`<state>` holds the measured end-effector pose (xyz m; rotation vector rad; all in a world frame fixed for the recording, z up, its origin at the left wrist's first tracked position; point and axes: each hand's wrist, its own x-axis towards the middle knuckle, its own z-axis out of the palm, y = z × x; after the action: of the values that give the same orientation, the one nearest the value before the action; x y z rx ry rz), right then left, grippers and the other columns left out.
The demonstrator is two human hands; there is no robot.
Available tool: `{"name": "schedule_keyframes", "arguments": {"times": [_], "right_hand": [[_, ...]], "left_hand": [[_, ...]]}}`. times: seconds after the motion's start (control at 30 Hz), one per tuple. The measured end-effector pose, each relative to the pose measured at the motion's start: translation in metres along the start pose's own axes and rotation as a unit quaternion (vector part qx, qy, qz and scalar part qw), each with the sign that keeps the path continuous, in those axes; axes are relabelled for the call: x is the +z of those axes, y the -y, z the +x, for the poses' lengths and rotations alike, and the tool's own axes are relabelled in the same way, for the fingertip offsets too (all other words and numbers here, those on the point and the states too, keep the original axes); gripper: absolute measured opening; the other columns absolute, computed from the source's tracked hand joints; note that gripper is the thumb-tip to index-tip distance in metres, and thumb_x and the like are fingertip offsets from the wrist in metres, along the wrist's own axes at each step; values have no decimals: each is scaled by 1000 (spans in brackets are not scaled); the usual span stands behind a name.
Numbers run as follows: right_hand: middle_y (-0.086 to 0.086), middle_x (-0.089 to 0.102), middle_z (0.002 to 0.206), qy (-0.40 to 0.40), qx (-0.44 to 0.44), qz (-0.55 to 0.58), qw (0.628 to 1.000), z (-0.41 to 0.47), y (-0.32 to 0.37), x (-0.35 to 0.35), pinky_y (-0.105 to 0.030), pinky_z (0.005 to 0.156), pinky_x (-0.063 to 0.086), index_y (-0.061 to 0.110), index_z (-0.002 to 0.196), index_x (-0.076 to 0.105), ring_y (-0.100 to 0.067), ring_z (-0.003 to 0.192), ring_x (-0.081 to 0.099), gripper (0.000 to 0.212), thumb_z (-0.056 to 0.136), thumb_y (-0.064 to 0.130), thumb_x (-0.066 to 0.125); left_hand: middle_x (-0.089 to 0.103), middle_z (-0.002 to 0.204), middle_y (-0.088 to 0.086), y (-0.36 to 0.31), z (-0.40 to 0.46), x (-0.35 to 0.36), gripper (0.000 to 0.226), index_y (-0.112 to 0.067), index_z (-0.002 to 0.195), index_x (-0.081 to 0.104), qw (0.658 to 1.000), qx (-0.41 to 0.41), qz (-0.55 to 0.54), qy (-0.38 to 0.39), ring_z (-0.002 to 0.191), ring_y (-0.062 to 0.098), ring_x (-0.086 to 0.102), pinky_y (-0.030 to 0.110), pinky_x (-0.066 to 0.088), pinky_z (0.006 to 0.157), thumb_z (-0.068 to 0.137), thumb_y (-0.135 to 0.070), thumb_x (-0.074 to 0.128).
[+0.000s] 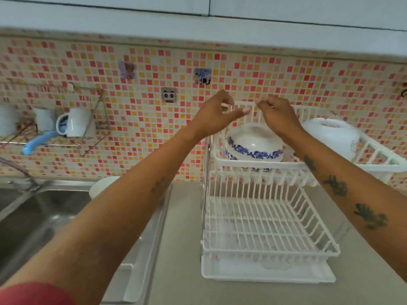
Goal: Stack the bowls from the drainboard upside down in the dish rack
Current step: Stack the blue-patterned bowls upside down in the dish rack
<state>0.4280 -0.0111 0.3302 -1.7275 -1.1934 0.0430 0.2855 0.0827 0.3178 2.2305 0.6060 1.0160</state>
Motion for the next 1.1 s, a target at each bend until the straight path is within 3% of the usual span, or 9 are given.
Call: {"name": "schedule_keyframes", "arguments": {"times": [0.17, 0.3, 0.43, 0.67, 0.8, 0.87, 0.93, 1.0, 1.1], "right_hand": [[-33, 60, 117, 9, -44, 126, 991, 6, 79, 64, -41, 89, 50, -14, 110, 58, -44, 109, 56, 43, 96, 25, 46], [-32, 59, 122, 101, -34, 193, 975, -2, 134, 141, -47, 97, 46, -10, 115, 59, -41, 103, 62, 42, 96, 24, 45], [-17, 64, 102, 219, 37, 204, 953, -13, 152, 225, -32, 76, 44, 0, 116, 64, -28, 91, 60, 38, 95, 26, 46], [-7, 61, 111, 285, 258, 202, 901, -10, 81, 347, -37, 84, 45, 7, 124, 59, -23, 98, 57, 47, 90, 39, 52], [-4, 54, 98, 272, 378, 177, 867, -11, 15, 387, -34, 70, 42, 7, 137, 46, -20, 72, 48, 64, 87, 46, 54], [-7, 56, 116, 273, 413, 159, 854, -14, -16, 403, -39, 84, 45, 9, 141, 41, -27, 97, 55, 68, 87, 48, 54], [-6, 53, 129, 258, 441, 160, 844, -19, -43, 417, -40, 92, 44, 11, 139, 45, -29, 109, 53, 66, 86, 47, 56], [-8, 59, 130, 238, 465, 165, 837, -22, -67, 430, -37, 87, 45, 10, 132, 53, -27, 107, 57, 63, 81, 47, 61], [-9, 59, 131, 219, 481, 159, 834, -28, -91, 446, -37, 91, 46, 12, 132, 52, -29, 116, 57, 66, 76, 44, 66]], "left_hand": [[67, 108, 14, 48, -12, -60, 50, -1, 103, 62, 976, -112, -149, -109, 94, 23, 65, 41, 55, 88, 99, -46, 40], [68, 95, 6, 103, -44, -112, 48, -8, 84, 61, 949, -206, -188, -147, 86, 21, 64, 35, 53, 81, 101, -45, 35], [69, 93, 5, 172, -82, -154, 54, -13, 76, 60, 906, -347, -197, -142, 93, 26, 64, 37, 51, 84, 100, -50, 28], [61, 99, 14, 288, -149, -173, 70, -6, 89, 56, 783, -563, -263, -13, 88, 30, 59, 35, 49, 75, 93, -67, 23], [59, 92, 10, 339, -165, -153, 62, -9, 85, 52, 736, -611, -290, -2, 80, 24, 57, 36, 45, 87, 91, -68, 33], [59, 96, 9, 356, -167, -139, 59, -11, 83, 53, 719, -633, -287, 16, 80, 23, 56, 35, 41, 88, 89, -68, 39], [59, 119, 12, 371, -165, -124, 60, -11, 104, 59, 708, -646, -285, 27, 100, 25, 60, 36, 41, 95, 87, -67, 45], [43, 148, 11, 383, -162, -108, 76, -13, 141, 43, 701, -652, -289, 20, 133, 30, 46, 41, 34, 110, 86, -64, 50], [34, 153, 13, 398, -157, -89, 78, -17, 147, 33, 687, -648, -329, 2, 134, 35, 42, 46, 36, 109, 86, -59, 56]]}}
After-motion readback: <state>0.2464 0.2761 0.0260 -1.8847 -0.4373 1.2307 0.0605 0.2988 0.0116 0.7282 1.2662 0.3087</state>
